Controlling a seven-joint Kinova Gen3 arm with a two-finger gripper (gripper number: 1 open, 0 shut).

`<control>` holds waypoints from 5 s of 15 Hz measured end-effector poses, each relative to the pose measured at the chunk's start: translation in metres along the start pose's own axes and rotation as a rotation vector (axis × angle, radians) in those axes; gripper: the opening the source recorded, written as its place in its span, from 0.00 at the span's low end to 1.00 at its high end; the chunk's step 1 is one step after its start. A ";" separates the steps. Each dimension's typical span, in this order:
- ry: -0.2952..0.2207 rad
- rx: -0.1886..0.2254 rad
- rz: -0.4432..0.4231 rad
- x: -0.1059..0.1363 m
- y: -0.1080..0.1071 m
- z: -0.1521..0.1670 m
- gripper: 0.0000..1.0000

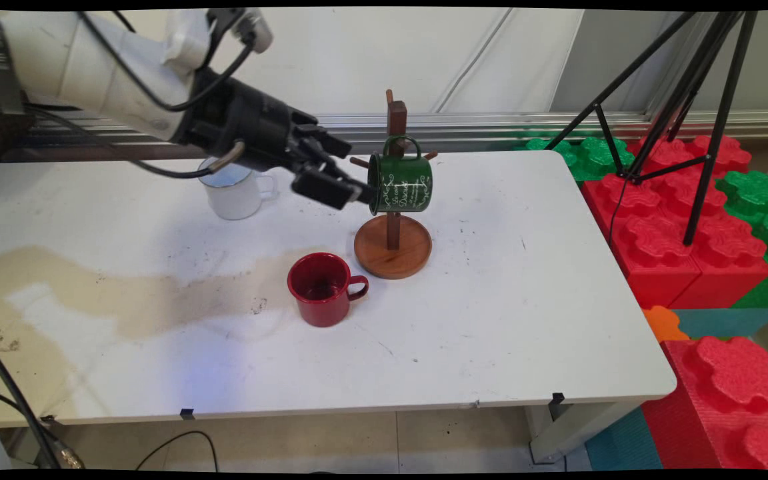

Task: Pick up the green mug from the rack, then place the picked object on the table

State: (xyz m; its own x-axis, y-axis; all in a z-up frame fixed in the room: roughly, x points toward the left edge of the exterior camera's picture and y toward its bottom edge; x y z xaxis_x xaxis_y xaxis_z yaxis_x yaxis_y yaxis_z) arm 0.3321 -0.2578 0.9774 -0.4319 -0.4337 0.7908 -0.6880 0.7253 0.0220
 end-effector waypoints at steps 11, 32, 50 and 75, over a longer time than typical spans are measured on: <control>-0.029 0.027 -0.199 0.012 0.014 0.036 1.00; -0.028 0.066 -0.426 0.006 0.026 0.104 0.00; 0.006 0.109 -0.340 -0.009 0.034 0.077 0.00; 0.054 -0.063 -0.031 -0.012 0.066 0.037 0.00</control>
State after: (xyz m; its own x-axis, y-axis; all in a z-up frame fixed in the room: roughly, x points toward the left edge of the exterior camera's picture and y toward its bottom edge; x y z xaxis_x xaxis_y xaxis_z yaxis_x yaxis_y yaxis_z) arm 0.2705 -0.2245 0.9469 -0.3775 -0.4282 0.8211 -0.6618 0.7449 0.0842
